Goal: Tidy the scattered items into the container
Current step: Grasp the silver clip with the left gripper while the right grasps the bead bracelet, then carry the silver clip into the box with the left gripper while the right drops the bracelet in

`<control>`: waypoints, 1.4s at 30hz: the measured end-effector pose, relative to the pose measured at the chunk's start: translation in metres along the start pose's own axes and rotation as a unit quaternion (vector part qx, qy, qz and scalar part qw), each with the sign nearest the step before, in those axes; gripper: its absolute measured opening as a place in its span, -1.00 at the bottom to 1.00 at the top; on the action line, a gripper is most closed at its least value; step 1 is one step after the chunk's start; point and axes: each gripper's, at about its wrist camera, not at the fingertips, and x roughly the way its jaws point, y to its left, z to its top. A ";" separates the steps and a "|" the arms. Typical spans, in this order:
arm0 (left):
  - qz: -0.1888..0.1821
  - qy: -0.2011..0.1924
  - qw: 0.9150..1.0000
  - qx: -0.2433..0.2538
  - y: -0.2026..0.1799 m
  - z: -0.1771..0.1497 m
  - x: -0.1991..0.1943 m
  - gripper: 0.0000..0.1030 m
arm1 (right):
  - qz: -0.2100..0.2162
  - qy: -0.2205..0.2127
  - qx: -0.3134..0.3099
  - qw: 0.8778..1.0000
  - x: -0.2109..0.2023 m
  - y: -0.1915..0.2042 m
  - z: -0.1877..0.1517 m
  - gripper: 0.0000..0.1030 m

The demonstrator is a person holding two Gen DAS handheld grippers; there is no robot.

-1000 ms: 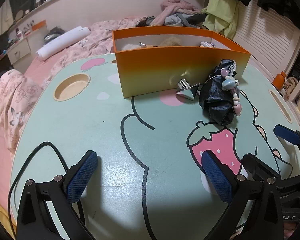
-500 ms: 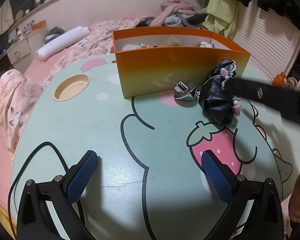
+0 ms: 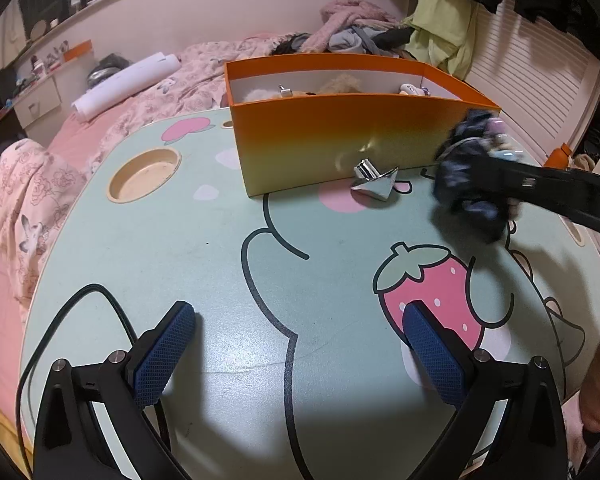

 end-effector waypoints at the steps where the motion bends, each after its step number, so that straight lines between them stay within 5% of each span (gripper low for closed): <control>1: -0.005 0.003 1.000 0.001 0.000 0.001 0.000 1.00 | 0.001 -0.005 -0.002 1.000 -0.006 -0.002 -0.001 -0.47; 7: -0.087 -0.003 0.995 -0.052 0.002 0.033 0.001 1.00 | -0.015 0.015 -0.022 1.000 -0.015 -0.013 -0.017 -0.46; 12: -0.067 -0.006 0.996 -0.058 -0.011 0.065 0.020 0.82 | -0.021 0.006 -0.008 1.000 -0.019 -0.024 -0.024 -0.40; 15: -0.060 0.010 0.997 -0.048 -0.019 0.073 0.034 0.54 | -0.024 -0.003 -0.009 1.000 -0.023 -0.024 -0.023 -0.32; 18: -0.038 0.007 0.999 -0.032 -0.023 0.071 0.039 -0.02 | -0.032 -0.006 -0.015 0.999 -0.024 -0.023 -0.024 -0.31; 19: -0.031 0.001 0.999 -0.025 -0.024 0.069 0.038 -0.37 | -0.033 -0.002 -0.016 0.999 -0.024 -0.023 -0.024 -0.31; 20: -0.035 0.000 0.999 -0.025 -0.022 0.068 0.037 -0.43 | -0.033 0.002 -0.015 0.999 -0.023 -0.023 -0.025 -0.31; 23: -0.067 -0.010 0.997 -0.042 -0.011 0.064 0.032 -0.43 | -0.031 0.006 -0.009 0.999 -0.028 -0.027 -0.029 -0.31; 27: -0.074 -0.043 0.995 -0.042 -0.005 0.056 0.013 -0.43 | -0.042 0.007 -0.014 0.999 -0.034 -0.029 -0.036 -0.12; 34: -0.087 -0.069 0.993 -0.034 0.000 0.039 -0.020 -0.43 | -0.036 0.025 -0.013 0.999 -0.032 -0.033 -0.048 -0.12; 40: -0.086 -0.069 0.994 -0.026 -0.002 0.028 -0.023 -0.43 | -0.113 0.001 -0.075 0.991 -0.027 -0.024 -0.064 0.06; 41: -0.086 -0.066 0.994 -0.026 -0.001 0.027 -0.022 -0.43 | -0.131 -0.007 -0.098 0.986 -0.025 -0.018 -0.068 -0.03; 42: -0.087 -0.065 0.994 -0.028 -0.001 0.025 -0.022 -0.43 | -0.129 -0.012 -0.110 0.986 -0.025 -0.014 -0.070 -0.49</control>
